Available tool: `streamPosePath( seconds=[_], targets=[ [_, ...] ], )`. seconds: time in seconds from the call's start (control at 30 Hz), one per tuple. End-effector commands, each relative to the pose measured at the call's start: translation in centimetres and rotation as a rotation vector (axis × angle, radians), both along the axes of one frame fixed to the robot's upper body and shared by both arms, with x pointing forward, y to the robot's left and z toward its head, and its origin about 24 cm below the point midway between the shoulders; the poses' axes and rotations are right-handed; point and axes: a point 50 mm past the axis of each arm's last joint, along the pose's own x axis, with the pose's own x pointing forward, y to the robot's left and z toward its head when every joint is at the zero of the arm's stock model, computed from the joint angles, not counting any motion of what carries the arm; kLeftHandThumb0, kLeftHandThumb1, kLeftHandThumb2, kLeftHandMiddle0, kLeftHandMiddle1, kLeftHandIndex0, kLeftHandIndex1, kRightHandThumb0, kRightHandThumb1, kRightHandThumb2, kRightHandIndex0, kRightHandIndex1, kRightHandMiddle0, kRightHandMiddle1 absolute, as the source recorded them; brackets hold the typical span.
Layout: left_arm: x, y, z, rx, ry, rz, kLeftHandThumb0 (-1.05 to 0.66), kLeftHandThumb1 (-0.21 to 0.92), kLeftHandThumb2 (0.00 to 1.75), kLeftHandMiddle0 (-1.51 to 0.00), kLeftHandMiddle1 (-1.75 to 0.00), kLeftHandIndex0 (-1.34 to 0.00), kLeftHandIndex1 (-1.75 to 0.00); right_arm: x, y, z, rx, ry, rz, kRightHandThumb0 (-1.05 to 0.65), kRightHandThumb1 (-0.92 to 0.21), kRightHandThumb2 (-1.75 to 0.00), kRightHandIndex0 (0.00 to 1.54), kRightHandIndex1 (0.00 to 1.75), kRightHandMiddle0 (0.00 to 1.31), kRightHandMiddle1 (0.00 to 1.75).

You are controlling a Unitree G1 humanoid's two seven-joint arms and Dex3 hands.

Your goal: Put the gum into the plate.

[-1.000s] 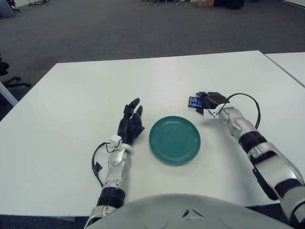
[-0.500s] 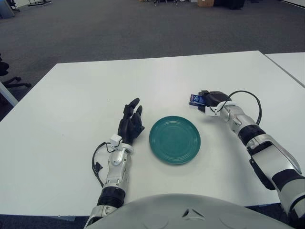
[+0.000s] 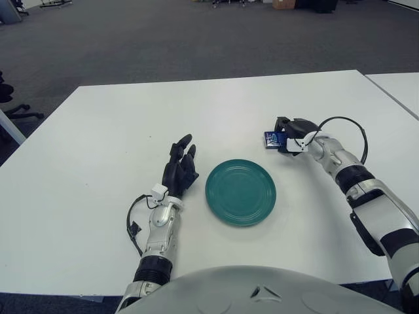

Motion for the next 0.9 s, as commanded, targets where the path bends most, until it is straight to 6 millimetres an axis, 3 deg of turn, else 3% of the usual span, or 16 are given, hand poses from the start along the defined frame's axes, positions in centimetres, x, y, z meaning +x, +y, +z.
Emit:
streamPosePath(
  seconds=[0.0,0.1,0.3,0.53,0.87],
  targets=[
    [-2.6,-2.3,-2.6,-0.106,0.152,0.031,-0.78,0.92,0.85,-0.34,0.0,0.0,-0.74,-1.7,-0.9,-2.5,-0.025,0.137,-0.01,-0.41,-0.57,-0.99,0.86,1.75,0.42,1.75],
    [-2.5,-2.3,-2.6,-0.106,0.153,0.032,-0.79,0.92,0.85,-0.35,-0.01,0.0,-0.76,-1.5,-0.9,-2.2,-0.021,0.136,-0.008,-0.41,-0.56,-1.0,0.88,1.75,0.43,1.75],
    [-2.4,-2.1,-2.6,-0.095,0.149,0.025,-0.79,0.92,0.86,-0.33,0.0,0.0,-0.72,0.2,0.5,1.3,0.034,0.055,0.015,-0.42,-0.55,-1.02,0.92,1.75,0.44,1.75],
    [-2.4,-1.9,-2.6,-0.085,0.149,0.024,-0.78,0.92,0.86,-0.32,0.0,0.0,-0.7,0.5,0.9,3.3,0.118,-0.041,0.032,-0.42,-0.52,-1.06,0.98,1.75,0.46,1.75],
    [-2.6,-1.3,-2.7,-0.07,0.145,0.028,-0.8,0.92,0.87,-0.34,-0.01,0.0,-0.75,1.1,1.9,9.5,0.273,-0.215,0.085,-0.43,-0.5,-1.09,1.0,1.75,0.48,1.75]
  ],
)
